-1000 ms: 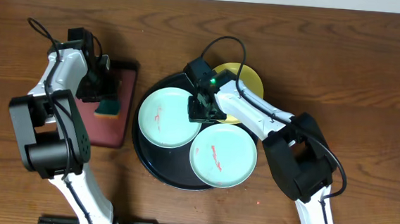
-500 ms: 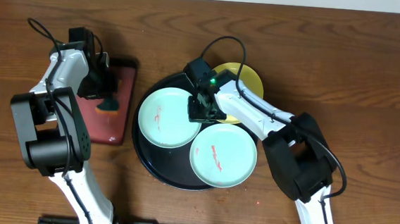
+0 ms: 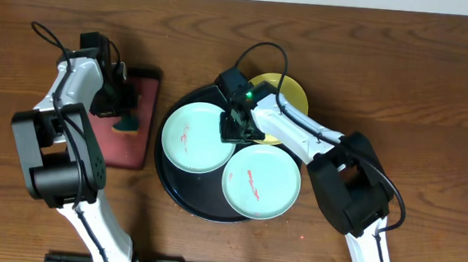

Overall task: Clean dirty plates on tray and stack at the side
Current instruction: 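Grasp the green sponge from the pink tray with the left gripper, then scrub the held light-green plate with the sponge in the left gripper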

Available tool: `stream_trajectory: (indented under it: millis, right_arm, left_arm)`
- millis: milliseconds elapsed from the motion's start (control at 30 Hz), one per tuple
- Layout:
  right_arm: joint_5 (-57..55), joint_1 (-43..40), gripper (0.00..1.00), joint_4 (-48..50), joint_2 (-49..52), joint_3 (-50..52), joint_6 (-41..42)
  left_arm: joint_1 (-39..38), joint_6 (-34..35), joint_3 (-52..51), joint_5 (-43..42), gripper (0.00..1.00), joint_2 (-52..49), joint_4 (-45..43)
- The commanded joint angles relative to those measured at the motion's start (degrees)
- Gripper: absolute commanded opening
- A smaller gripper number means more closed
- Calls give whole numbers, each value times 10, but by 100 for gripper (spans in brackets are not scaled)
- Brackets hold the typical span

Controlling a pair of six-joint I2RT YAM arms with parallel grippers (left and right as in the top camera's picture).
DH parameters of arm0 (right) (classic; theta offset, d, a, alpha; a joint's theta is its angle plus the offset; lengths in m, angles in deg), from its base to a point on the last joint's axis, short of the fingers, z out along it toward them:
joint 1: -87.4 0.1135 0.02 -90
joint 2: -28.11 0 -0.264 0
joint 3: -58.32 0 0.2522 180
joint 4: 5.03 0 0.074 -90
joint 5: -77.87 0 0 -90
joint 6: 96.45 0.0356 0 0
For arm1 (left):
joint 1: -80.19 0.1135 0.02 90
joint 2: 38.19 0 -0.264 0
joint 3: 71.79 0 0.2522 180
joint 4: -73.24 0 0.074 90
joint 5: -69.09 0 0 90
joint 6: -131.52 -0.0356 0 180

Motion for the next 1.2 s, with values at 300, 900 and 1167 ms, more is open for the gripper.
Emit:
stream_trajectory:
  millis: [300, 900, 1167]
  right_arm:
    - [18, -12, 1, 1, 24, 4, -14]
    - [18, -12, 1, 1, 24, 4, -14]
    - [19, -12, 1, 1, 24, 4, -14]
  left_arm:
    - [-6, 6, 16, -39, 8, 157, 80]
    - [-16, 45, 9, -33, 7, 159, 104]
    - [-82, 61, -13, -108, 7, 158, 100]
